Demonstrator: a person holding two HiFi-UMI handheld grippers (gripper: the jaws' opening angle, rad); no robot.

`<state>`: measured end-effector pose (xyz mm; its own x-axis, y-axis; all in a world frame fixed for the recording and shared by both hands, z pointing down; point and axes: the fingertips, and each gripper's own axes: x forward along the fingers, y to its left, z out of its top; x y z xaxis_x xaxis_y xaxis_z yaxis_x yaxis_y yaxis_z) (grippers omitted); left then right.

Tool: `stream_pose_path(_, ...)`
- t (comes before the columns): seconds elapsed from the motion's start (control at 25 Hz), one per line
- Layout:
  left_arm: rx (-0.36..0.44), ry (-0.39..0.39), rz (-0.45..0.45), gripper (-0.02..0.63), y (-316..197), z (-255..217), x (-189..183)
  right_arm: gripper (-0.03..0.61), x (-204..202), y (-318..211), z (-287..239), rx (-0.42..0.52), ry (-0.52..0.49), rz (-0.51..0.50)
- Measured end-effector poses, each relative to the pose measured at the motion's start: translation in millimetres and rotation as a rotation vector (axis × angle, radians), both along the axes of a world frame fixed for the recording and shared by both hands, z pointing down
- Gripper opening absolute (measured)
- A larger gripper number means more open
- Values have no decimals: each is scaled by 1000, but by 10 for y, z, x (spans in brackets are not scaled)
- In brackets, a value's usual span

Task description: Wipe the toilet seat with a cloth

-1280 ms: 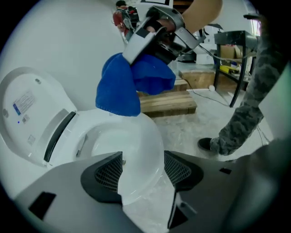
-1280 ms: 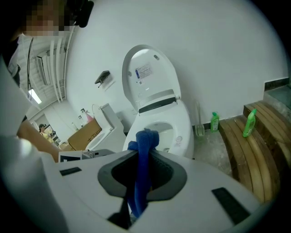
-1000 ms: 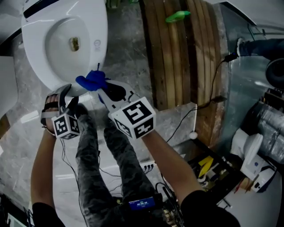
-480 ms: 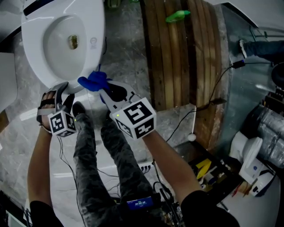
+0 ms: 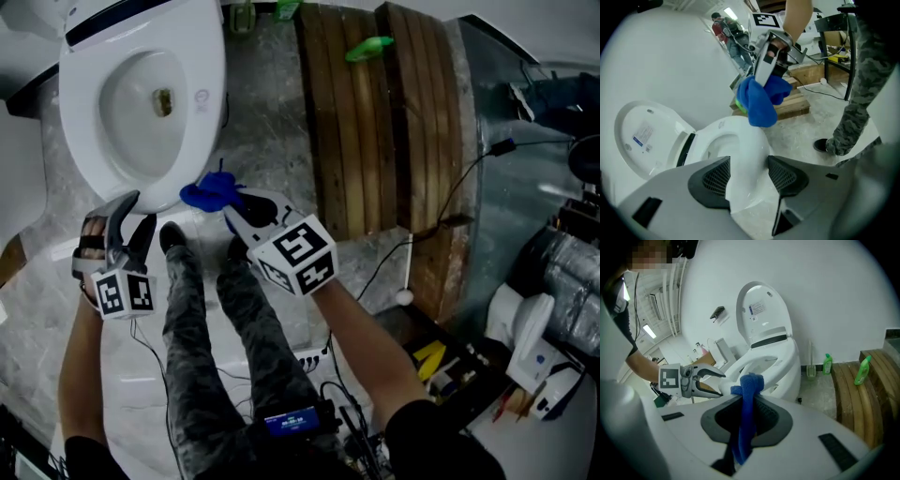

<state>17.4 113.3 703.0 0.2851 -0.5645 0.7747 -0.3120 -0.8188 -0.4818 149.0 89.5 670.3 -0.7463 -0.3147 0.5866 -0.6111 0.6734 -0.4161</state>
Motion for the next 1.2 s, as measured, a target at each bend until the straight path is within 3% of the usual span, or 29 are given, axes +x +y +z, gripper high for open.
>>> stream_pose_path(0.32,67,85,-36,259,-117,-887,-57,48,-304,-91,-435,46,-39,-67)
stream_pose_path(0.68,145,133,-81,259,-256,-1545,-160,48,-509,-88,-765,76,-73,-111)
stream_pose_path(1.04,250,178,-74,258,-579,-2360,-248,48,-835,-497,-1397,208,-131,-59)
stream_pose_path(1.2,334,208,-109,202,-805,-2822,-356,48,-941,-807,-1902,259,-184,-10)
